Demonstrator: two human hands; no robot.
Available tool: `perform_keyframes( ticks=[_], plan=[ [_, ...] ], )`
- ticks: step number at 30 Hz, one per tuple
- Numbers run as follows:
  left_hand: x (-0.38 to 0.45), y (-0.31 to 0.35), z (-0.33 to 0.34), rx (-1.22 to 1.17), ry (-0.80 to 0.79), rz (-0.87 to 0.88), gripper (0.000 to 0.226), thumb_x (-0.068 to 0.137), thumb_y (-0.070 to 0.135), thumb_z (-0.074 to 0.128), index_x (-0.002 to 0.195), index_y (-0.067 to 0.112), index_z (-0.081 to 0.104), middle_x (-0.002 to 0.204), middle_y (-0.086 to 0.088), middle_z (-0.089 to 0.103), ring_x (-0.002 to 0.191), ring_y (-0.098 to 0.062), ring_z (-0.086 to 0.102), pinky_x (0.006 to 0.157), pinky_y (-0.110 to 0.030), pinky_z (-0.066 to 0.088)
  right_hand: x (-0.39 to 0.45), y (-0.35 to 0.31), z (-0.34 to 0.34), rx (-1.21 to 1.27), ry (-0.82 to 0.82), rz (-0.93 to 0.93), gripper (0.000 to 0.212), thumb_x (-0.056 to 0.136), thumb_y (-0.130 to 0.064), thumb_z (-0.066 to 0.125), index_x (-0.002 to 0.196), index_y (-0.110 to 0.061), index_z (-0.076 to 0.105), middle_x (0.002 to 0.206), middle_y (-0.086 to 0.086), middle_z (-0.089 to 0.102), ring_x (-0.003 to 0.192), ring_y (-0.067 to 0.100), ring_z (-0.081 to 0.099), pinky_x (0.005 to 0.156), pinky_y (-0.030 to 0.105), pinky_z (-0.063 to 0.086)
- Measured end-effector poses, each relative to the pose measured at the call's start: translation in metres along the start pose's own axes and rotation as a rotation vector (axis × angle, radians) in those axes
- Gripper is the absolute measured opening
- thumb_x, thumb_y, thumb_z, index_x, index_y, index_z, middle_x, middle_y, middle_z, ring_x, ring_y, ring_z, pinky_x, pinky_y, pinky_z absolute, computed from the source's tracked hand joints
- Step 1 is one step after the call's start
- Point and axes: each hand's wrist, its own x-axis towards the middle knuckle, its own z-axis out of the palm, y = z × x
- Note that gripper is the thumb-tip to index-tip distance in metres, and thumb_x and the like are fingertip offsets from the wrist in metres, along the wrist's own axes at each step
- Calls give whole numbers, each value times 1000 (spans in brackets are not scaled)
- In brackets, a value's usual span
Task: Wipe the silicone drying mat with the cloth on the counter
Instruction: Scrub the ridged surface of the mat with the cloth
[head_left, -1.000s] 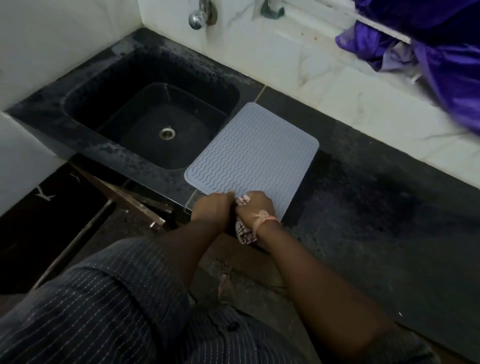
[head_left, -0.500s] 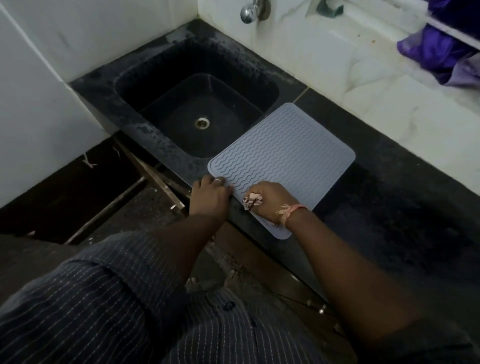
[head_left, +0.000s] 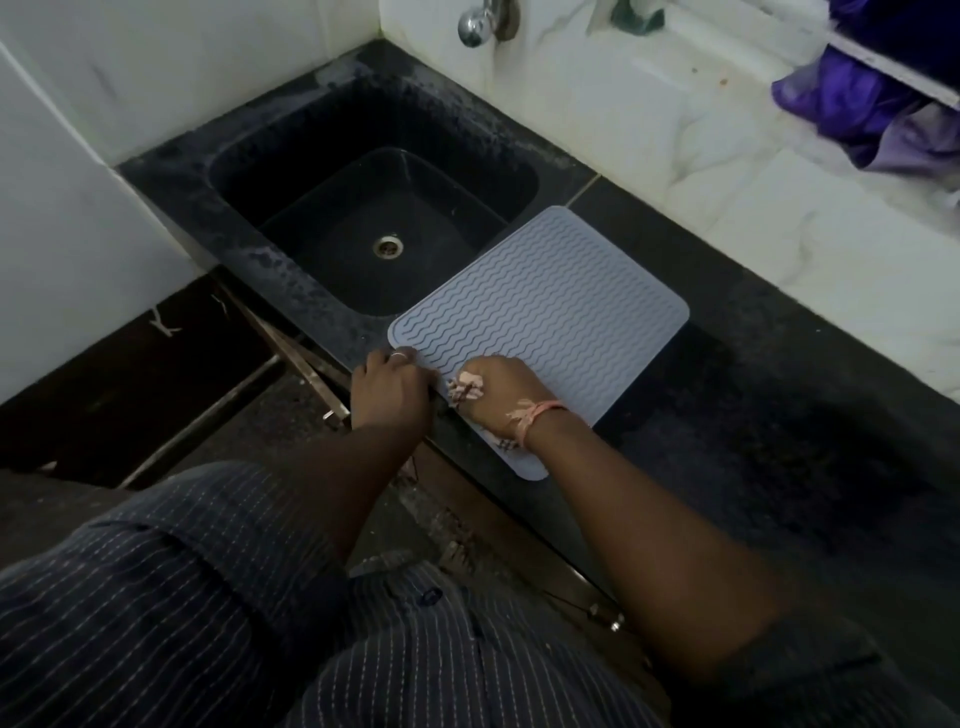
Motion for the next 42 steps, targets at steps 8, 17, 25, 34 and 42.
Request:
perform_keyframes(
  ticks=[8,17,25,34,42],
  plan=[
    [1,-7,0,113,-18,-4,37,102,44,50,138,49,57,154,-2,47,136,-34,36,103,-49,35,-23,24,14,-97,-61,-101,5,84,-22,74,87,-21,70,91,0,70,90,20,64,74,28,48],
    [10,-22,-4,-133,56,-146,41,94,27,56,133,35,63,146,2,57,131,-33,39,104,-52,33,10,25,-40,-228,-495,10,22,69,-32,81,68,-16,66,73,1,66,71,17,62,59,35,50],
    [14,-31,1,-78,-77,-320,42,101,50,44,143,56,46,169,-4,15,148,-44,10,117,-65,19,63,-3,-12,80,-67,-137,8,80,-21,78,82,-21,70,84,0,69,84,19,65,70,26,44],
    [14,-25,2,87,-79,-296,51,101,47,36,151,50,37,170,-13,10,147,-45,10,116,-64,19,20,22,-1,-43,-291,-384,23,78,-9,76,97,-23,80,98,-7,76,94,8,67,83,24,51],
    [11,-28,6,-56,-82,-329,53,98,40,45,149,52,39,168,-9,19,149,-45,12,117,-67,17,39,42,-46,399,-413,-89,23,68,-21,80,91,-21,77,89,1,79,83,17,76,73,36,63]
  ],
)
